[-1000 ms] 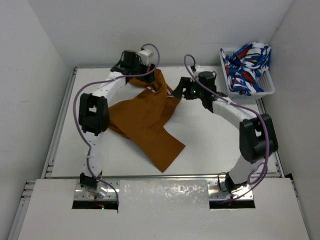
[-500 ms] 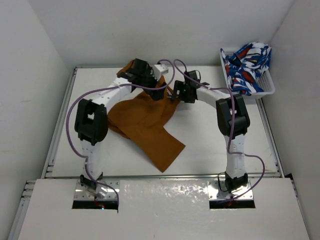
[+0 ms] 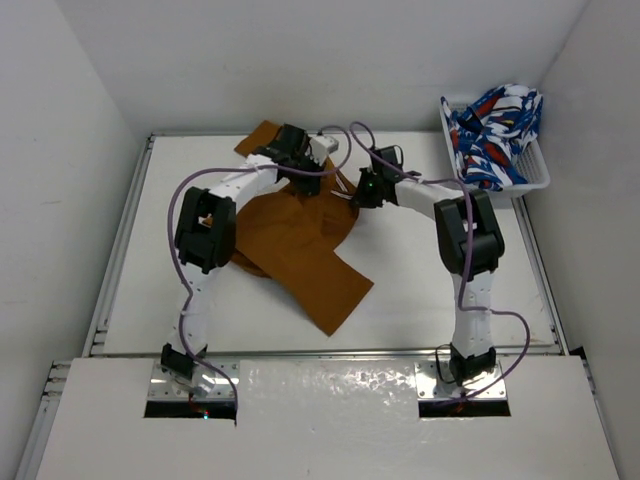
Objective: Fold and stack the trousers
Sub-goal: Flatten the trousers out
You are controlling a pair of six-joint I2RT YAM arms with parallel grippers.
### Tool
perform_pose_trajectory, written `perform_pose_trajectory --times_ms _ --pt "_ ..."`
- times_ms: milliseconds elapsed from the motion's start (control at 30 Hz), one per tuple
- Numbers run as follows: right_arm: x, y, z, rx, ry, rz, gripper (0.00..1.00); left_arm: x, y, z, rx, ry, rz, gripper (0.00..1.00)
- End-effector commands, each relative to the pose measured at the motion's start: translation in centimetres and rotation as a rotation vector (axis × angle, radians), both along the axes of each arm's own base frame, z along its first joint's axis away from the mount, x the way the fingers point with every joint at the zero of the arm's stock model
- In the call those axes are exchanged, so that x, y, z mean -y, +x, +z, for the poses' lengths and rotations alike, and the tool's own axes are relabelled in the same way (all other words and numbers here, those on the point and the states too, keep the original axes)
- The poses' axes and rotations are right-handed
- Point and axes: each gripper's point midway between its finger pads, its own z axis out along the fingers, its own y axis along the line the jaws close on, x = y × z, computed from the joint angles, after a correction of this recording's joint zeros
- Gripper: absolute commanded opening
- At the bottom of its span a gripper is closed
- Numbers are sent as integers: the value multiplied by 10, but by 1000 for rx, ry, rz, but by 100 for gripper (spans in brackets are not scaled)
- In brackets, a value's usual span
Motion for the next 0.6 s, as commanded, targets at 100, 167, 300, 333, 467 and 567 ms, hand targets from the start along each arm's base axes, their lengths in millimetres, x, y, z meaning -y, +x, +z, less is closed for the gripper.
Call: perform_pose_trajectory --times_ms 100,167,300,333,467,567 --pt "86 29 109 265 7 -235 0 -119 105 265 532 -311 321 0" --pt "113 22 136 342 17 -282 0 -186 108 335 676 -364 417 0" --pt "130 9 176 474 -58 -235 0 -276 72 403 855 -326 491 0" --pt "131 5 176 479 -63 -231 0 -285 66 405 861 -322 503 0" --pt "141 -9 203 570 -89 -252 0 -324 33 396 786 -401 525 0" --pt "142 -23 193 571 -93 -240 0 -344 8 324 594 -410 521 4"
